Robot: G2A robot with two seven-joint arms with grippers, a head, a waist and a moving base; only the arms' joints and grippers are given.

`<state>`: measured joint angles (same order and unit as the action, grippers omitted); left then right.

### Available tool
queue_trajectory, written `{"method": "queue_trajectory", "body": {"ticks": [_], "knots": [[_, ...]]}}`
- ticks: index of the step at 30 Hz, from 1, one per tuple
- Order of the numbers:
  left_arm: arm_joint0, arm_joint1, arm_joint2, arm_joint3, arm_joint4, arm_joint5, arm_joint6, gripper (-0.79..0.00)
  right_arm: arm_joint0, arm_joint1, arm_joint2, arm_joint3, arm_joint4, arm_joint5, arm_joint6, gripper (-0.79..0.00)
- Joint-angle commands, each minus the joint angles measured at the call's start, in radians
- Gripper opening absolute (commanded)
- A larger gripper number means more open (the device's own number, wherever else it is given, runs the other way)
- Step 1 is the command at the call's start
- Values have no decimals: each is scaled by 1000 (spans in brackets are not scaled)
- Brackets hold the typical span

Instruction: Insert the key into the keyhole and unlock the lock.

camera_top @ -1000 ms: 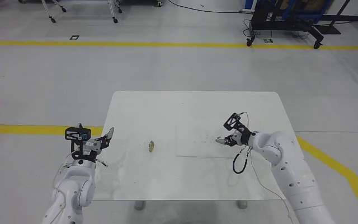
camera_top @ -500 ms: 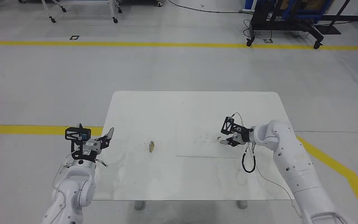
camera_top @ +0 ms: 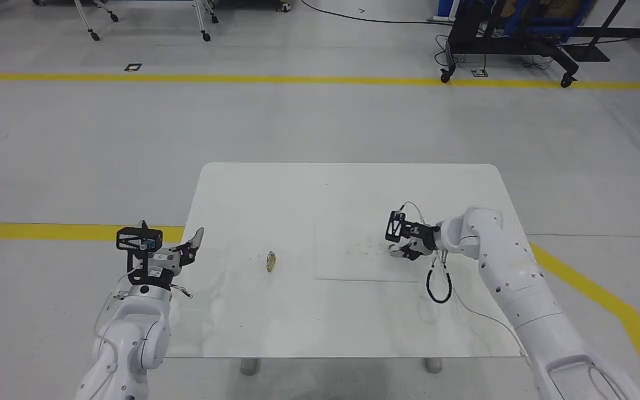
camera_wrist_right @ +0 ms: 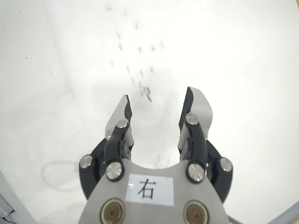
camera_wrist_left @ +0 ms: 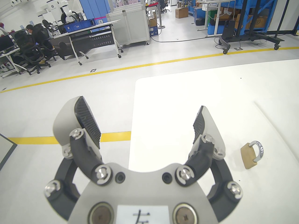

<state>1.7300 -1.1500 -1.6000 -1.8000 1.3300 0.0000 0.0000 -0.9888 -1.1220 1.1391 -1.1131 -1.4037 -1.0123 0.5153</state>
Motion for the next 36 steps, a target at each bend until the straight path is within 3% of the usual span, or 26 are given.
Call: {"method": "queue_trajectory", "body": {"ticks": [1, 4, 7, 23, 36], "knots": [[0, 0, 0, 0, 0, 0, 0, 0, 7, 1, -16, 3, -1, 0, -12, -443], [0, 0, 0, 0, 0, 0, 0, 0, 14, 7, -46, 4, -7, 0, -31, -554], [0, 0, 0, 0, 0, 0, 0, 0, 20, 15, -82, 5, -15, 0, -49, -785], [0, 0, 0, 0, 0, 0, 0, 0, 32, 112, -180, -50, -53, 0, -191, -785], [0, 0, 0, 0, 0, 0, 0, 0, 32, 112, -180, -50, -53, 0, -191, -785]]}}
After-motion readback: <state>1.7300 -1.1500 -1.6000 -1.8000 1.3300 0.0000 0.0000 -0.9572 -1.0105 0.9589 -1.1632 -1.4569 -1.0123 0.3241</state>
